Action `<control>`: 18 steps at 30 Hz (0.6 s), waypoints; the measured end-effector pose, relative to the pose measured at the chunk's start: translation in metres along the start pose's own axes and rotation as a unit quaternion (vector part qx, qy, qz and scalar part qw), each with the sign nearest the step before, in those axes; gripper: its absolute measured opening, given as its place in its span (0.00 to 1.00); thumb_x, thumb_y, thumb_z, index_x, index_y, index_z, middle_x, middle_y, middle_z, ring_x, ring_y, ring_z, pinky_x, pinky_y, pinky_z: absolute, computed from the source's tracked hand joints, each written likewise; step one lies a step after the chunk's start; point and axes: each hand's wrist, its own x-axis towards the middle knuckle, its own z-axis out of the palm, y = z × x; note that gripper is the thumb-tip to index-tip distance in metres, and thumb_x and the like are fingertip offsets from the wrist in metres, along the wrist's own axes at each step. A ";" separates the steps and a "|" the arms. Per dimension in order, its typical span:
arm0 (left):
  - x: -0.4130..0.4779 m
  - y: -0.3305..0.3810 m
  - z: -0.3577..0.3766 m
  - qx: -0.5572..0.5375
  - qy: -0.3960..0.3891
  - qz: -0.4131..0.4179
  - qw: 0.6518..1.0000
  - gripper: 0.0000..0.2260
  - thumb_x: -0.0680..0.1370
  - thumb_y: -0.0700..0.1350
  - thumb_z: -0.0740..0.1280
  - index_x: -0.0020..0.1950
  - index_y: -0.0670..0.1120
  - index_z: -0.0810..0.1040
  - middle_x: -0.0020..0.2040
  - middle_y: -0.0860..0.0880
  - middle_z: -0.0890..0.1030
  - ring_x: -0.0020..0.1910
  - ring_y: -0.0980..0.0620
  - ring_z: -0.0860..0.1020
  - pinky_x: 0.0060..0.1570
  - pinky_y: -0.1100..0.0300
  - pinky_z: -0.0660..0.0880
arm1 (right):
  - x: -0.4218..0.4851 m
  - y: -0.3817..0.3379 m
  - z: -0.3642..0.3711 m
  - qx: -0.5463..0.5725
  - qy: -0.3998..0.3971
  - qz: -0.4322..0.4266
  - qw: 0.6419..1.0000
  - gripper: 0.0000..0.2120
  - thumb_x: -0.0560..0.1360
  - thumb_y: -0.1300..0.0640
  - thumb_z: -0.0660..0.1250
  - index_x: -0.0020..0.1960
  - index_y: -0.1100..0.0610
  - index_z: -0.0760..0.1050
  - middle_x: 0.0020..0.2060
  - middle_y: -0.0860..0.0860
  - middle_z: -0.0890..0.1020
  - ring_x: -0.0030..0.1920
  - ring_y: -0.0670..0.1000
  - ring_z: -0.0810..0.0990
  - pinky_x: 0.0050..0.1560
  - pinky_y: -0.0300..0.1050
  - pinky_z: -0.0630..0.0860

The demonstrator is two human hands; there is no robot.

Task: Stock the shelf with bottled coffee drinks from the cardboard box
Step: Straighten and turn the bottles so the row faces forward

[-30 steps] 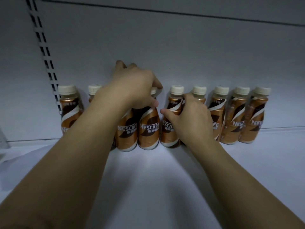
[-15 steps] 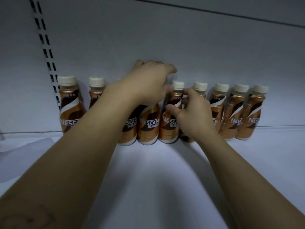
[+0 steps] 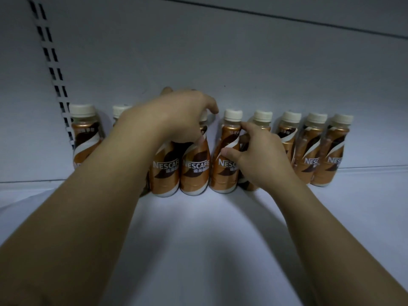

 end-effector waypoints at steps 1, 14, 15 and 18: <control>0.000 -0.001 0.000 -0.005 0.010 -0.001 1.000 0.28 0.71 0.47 0.73 0.68 0.57 0.68 0.64 0.48 0.73 0.62 0.44 0.70 0.59 0.51 0.64 | 0.000 0.000 0.000 -0.008 -0.005 0.002 1.000 0.25 0.72 0.53 0.74 0.66 0.52 0.71 0.52 0.47 0.81 0.52 0.48 0.78 0.50 0.40 0.70; 0.000 0.000 0.003 -0.021 0.036 0.000 0.999 0.23 0.71 0.44 0.73 0.64 0.54 0.72 0.60 0.48 0.74 0.56 0.47 0.72 0.49 0.56 0.66 | -0.004 -0.001 0.009 0.021 -0.003 0.013 1.000 0.30 0.74 0.54 0.71 0.72 0.51 0.63 0.62 0.49 0.78 0.62 0.52 0.76 0.58 0.46 0.72; 0.000 0.000 0.003 -0.020 0.037 0.000 0.999 0.23 0.71 0.44 0.73 0.64 0.54 0.72 0.60 0.48 0.74 0.56 0.47 0.72 0.50 0.56 0.66 | -0.004 -0.001 0.009 0.023 -0.004 0.013 1.000 0.30 0.74 0.54 0.71 0.72 0.51 0.63 0.62 0.49 0.78 0.63 0.52 0.76 0.58 0.46 0.71; 0.000 0.001 0.002 -0.026 0.030 -0.002 0.999 0.25 0.71 0.44 0.73 0.65 0.56 0.70 0.61 0.49 0.74 0.57 0.47 0.72 0.52 0.55 0.65 | -0.003 0.003 0.004 0.039 -0.046 0.023 0.998 0.30 0.74 0.55 0.71 0.72 0.49 0.61 0.63 0.48 0.77 0.63 0.52 0.76 0.59 0.48 0.73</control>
